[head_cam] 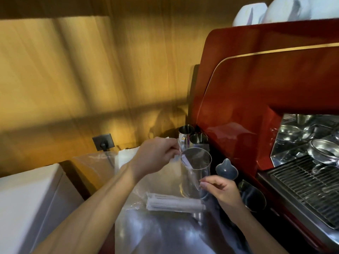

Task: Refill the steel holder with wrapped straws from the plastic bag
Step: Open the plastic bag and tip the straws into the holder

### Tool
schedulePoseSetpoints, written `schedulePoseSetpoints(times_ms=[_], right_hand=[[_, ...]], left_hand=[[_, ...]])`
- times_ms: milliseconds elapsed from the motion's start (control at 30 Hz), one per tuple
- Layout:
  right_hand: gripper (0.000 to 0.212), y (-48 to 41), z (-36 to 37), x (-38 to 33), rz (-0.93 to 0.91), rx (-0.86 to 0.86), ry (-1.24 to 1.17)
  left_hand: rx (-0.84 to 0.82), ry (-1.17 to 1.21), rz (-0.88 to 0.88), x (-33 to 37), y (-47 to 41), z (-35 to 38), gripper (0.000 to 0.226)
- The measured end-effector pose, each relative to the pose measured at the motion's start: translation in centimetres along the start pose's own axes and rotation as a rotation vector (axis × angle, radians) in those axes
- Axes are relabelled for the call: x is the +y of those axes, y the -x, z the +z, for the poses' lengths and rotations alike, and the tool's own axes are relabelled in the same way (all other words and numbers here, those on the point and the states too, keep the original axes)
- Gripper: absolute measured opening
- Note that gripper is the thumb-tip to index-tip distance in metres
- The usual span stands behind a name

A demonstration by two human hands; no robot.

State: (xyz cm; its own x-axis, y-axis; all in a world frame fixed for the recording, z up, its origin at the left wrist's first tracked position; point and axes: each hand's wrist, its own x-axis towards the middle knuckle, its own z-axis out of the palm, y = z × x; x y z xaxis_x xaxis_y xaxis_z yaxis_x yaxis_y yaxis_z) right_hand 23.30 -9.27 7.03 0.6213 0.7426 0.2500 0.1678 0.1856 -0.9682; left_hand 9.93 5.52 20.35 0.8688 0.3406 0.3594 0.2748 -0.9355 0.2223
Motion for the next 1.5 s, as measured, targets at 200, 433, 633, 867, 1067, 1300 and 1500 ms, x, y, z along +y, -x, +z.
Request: schedulePoseSetpoints(times_ms=[200, 433, 633, 867, 1067, 1300, 1500], right_hand=[[0.029, 0.3, -1.1, 0.4, 0.003, 0.033, 0.016], [0.032, -0.3, -1.5, 0.6, -0.036, 0.055, 0.042], [0.032, -0.9, -2.3, -0.4, -0.095, 0.178, 0.067], [0.023, -1.8, -4.2, -4.1, -0.216, 0.336, 0.121], [0.024, -1.9, -6.2, -7.1, -0.291, 0.399, 0.117], [0.027, -1.1, -8.4, -10.1, -0.360, 0.504, 0.124], [0.023, -0.2, -9.3, -12.4, -0.384, 0.570, 0.201]], left_hand=[[0.096, 0.148, -0.031, -0.1, -2.0, -3.6, 0.008], [0.180, 0.313, 0.014, -0.6, -4.1, -6.3, 0.009], [0.251, 0.273, 0.067, -0.3, -5.4, -7.3, 0.013], [0.315, 0.355, 0.133, 1.7, -7.5, -9.3, 0.008], [0.324, 0.377, 0.205, 3.2, -9.7, -10.8, 0.007], [0.302, 0.472, 0.288, 5.3, -12.0, -11.1, 0.004], [0.312, 0.504, 0.376, 7.2, -14.5, -11.8, 0.006]])
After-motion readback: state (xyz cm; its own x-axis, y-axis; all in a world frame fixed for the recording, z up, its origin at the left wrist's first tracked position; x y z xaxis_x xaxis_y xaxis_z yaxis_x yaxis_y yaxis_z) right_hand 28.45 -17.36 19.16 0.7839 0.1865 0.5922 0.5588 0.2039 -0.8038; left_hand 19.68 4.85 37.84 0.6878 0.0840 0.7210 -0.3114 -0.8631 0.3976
